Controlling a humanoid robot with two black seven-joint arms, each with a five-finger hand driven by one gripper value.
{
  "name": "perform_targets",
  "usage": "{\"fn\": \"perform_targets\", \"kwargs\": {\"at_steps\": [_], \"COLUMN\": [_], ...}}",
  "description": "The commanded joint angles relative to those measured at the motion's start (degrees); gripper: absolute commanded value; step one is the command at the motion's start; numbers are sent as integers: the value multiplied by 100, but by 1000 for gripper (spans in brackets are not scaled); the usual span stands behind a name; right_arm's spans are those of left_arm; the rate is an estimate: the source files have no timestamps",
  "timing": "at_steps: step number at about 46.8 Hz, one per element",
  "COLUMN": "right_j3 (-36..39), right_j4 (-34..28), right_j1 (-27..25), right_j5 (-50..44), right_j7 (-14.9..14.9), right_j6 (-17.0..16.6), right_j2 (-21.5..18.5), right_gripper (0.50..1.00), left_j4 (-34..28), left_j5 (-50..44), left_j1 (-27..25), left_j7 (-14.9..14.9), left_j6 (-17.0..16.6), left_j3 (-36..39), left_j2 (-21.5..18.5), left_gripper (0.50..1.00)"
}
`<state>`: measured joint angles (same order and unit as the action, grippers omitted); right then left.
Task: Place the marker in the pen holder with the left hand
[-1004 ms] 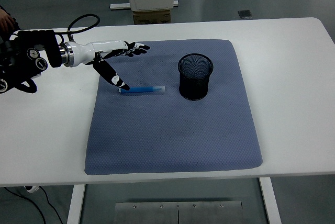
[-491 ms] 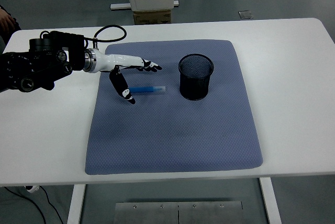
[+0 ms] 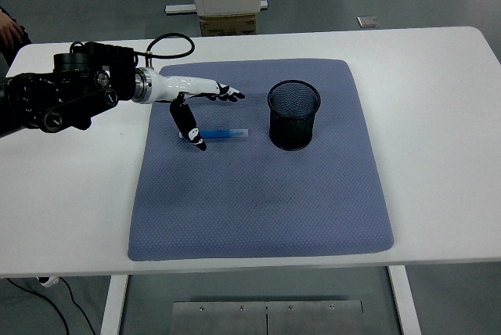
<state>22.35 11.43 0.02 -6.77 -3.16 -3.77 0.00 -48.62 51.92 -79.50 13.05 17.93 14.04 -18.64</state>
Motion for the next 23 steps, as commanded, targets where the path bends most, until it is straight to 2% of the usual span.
{"fn": "perform_targets", "kwargs": {"at_steps": [1, 10, 23], "right_j3": [-3, 6, -3], "right_j4": [0, 0, 0], "right_j1": [-2, -2, -2], "right_j5": [0, 0, 0], "right_j7": [0, 0, 0], "right_j6": [-1, -1, -1], "right_j2": [0, 0, 0], "right_gripper": [1000, 1000, 1000], "left_j4": [98, 265, 265], "left_j5": [72, 81, 64], "left_j1": [-83, -232, -373], "left_j7": [-4, -4, 5], "left_j6": [9, 0, 0], "left_j3": [317, 828, 881], "left_j2": [185, 300, 291], "left_gripper": [1000, 1000, 1000]}}
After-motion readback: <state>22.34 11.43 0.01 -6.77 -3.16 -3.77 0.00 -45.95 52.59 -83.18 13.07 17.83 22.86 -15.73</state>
